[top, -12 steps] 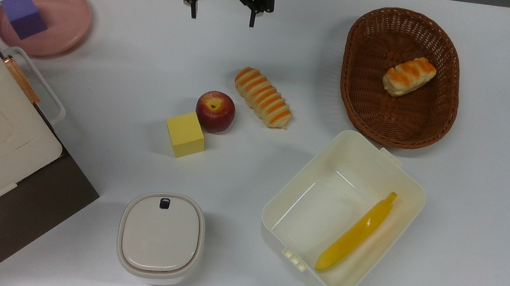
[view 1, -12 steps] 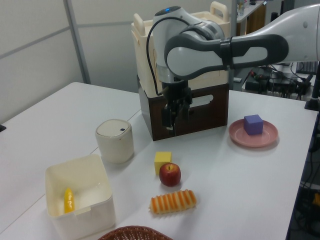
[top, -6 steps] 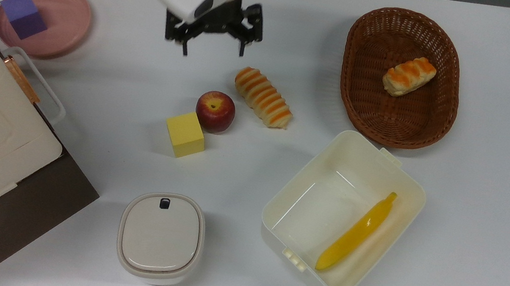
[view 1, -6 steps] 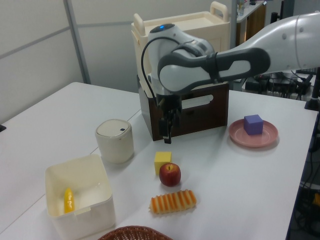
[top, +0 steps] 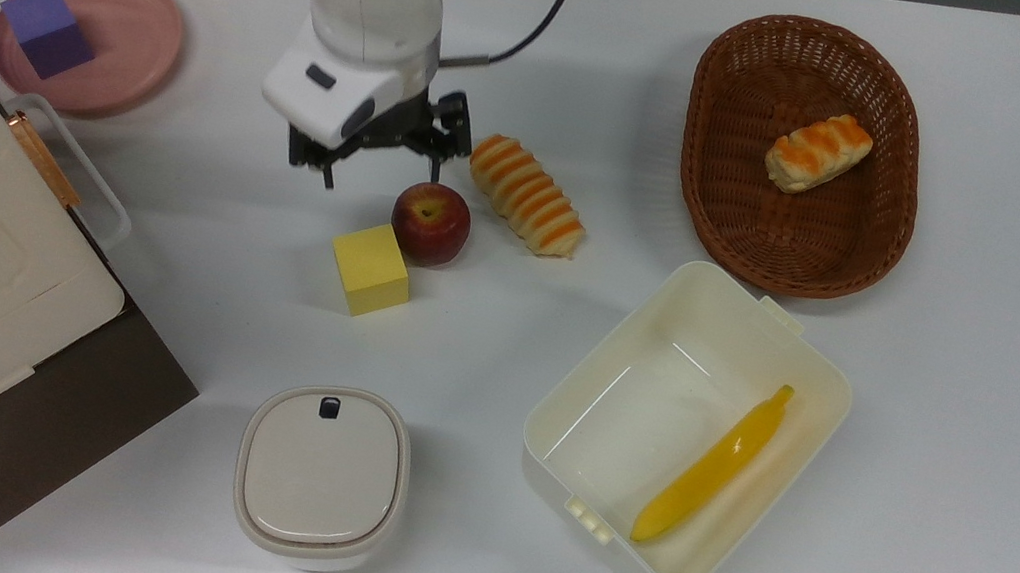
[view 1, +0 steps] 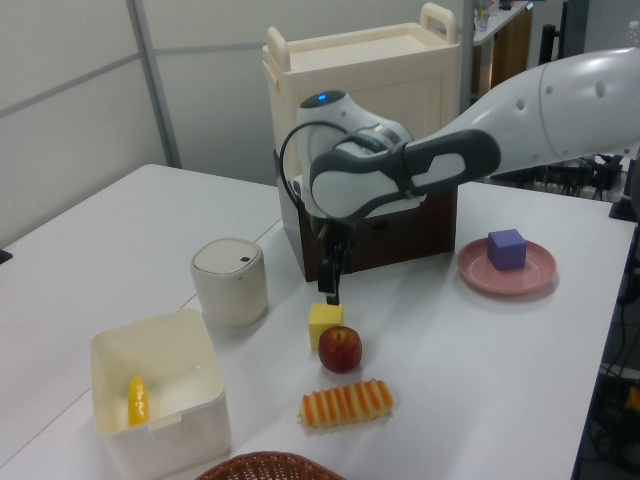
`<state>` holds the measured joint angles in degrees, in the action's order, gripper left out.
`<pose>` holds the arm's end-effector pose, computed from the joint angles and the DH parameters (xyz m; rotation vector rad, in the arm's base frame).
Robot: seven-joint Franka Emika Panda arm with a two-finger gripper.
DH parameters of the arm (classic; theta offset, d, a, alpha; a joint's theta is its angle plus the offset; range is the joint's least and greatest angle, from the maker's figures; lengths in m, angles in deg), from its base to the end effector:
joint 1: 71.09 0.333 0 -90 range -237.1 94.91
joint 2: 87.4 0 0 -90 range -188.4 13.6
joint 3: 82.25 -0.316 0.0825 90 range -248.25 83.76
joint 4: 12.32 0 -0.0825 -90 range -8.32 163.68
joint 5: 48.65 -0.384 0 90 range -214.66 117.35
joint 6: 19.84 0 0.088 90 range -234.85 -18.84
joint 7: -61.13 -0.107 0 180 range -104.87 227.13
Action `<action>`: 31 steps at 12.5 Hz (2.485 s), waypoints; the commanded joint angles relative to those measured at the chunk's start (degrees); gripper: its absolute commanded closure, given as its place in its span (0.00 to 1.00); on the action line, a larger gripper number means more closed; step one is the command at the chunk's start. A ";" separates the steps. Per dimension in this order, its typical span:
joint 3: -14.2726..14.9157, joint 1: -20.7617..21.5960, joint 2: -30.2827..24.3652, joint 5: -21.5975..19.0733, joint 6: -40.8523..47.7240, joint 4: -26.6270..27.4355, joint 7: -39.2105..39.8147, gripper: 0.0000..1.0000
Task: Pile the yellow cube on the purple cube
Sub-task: 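Move the gripper over the yellow cube and lower it, then close the gripper on the yellow cube, then lift the yellow cube and carry it toward the pink plate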
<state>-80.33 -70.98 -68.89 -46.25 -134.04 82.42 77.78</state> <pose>0.6534 -0.0211 0.4253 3.0608 0.4277 0.0133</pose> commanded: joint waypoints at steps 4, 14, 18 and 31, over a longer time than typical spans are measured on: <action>-0.16 0.42 7.14 -1.08 -9.11 -0.26 0.49 0.00; -0.16 -0.46 9.52 -1.08 -13.60 -1.05 0.57 0.00; -0.16 -1.60 8.91 -1.08 -12.81 -2.37 0.57 0.00; -0.95 -2.21 9.53 -0.91 -12.72 -0.27 1.10 0.71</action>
<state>-81.21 -72.44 -57.52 -46.27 -146.65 80.84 77.77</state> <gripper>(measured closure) 0.269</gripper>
